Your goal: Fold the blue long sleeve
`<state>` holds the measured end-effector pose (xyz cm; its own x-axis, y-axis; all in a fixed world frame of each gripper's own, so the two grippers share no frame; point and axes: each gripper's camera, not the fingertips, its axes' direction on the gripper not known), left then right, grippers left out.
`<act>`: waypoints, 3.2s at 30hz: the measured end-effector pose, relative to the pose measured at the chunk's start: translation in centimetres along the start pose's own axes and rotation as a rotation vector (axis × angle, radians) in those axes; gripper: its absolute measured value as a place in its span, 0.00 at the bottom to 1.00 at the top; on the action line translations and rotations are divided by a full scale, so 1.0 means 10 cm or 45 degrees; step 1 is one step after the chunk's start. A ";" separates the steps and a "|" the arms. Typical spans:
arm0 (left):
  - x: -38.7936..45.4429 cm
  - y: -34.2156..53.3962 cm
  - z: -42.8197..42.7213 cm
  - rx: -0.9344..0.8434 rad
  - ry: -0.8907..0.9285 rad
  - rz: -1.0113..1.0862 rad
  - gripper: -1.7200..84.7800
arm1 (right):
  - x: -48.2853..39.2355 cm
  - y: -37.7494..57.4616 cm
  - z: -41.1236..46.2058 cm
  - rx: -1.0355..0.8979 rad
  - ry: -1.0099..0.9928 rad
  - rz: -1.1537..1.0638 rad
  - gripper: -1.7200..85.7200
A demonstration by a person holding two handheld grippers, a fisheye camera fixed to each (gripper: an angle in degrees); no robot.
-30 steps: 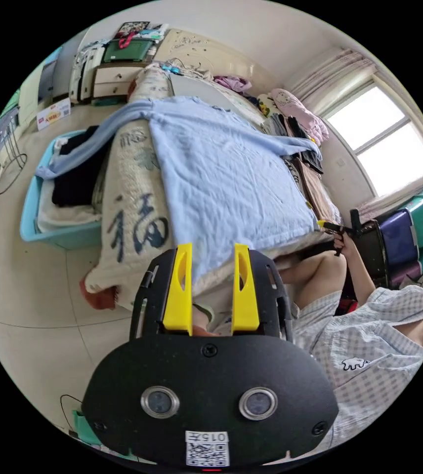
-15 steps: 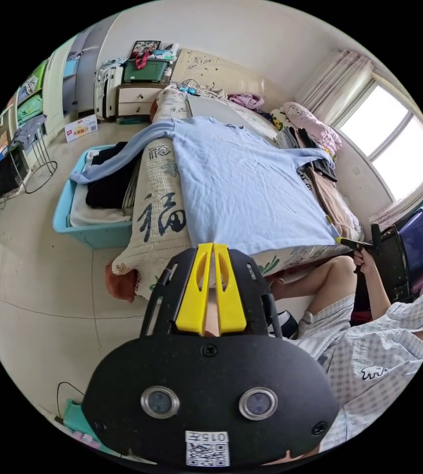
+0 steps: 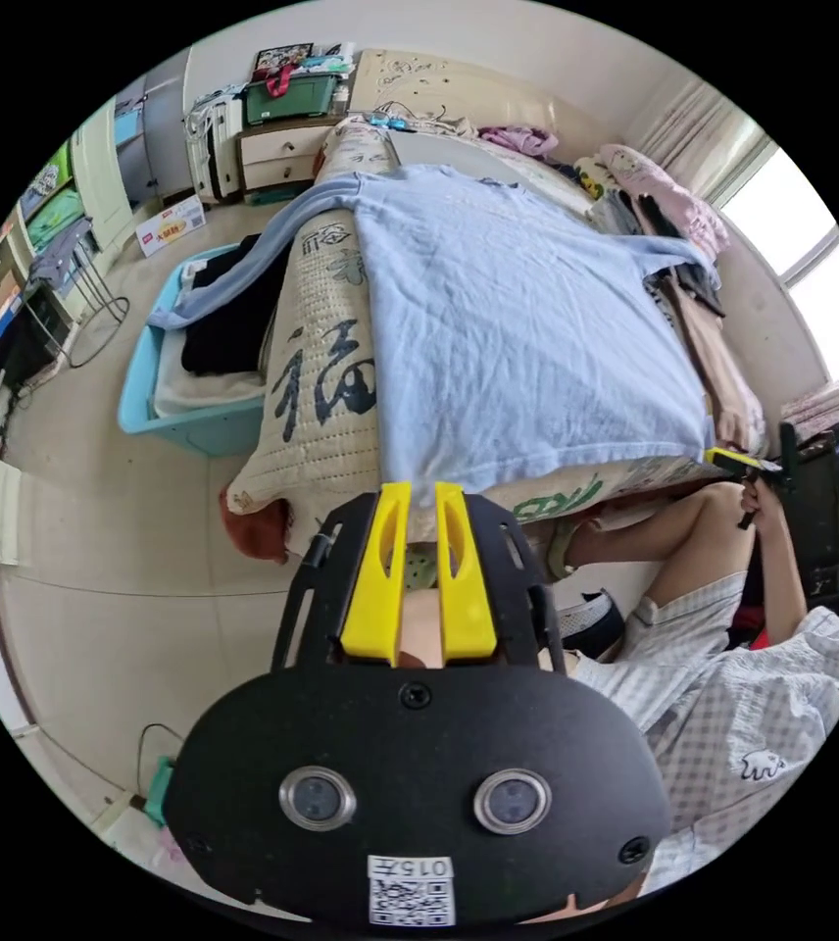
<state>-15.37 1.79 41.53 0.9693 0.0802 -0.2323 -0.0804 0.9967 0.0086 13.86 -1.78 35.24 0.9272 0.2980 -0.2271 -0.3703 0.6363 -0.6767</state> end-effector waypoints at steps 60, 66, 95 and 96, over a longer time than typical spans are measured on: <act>3.04 -2.60 -0.02 -0.221 -0.567 0.556 0.05 | 2.51 0.37 -2.93 0.844 -0.093 0.403 0.13; 3.92 -3.49 0.68 0.172 -0.091 0.846 0.09 | 3.17 -0.72 -3.11 1.062 -0.204 0.597 0.14; 1.72 -2.90 -0.03 0.514 0.880 0.152 0.12 | -2.01 -0.46 -2.00 1.220 0.046 -0.375 0.05; 1.61 -2.84 -0.06 0.532 0.875 0.118 0.12 | -2.12 -0.40 -1.83 1.197 0.042 -0.382 0.05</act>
<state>2.33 -25.21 36.94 0.5926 0.2740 -0.7574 0.0715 0.9188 0.3883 -3.24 -23.69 29.93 0.9859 0.0211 -0.1660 -0.0011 0.9928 0.1194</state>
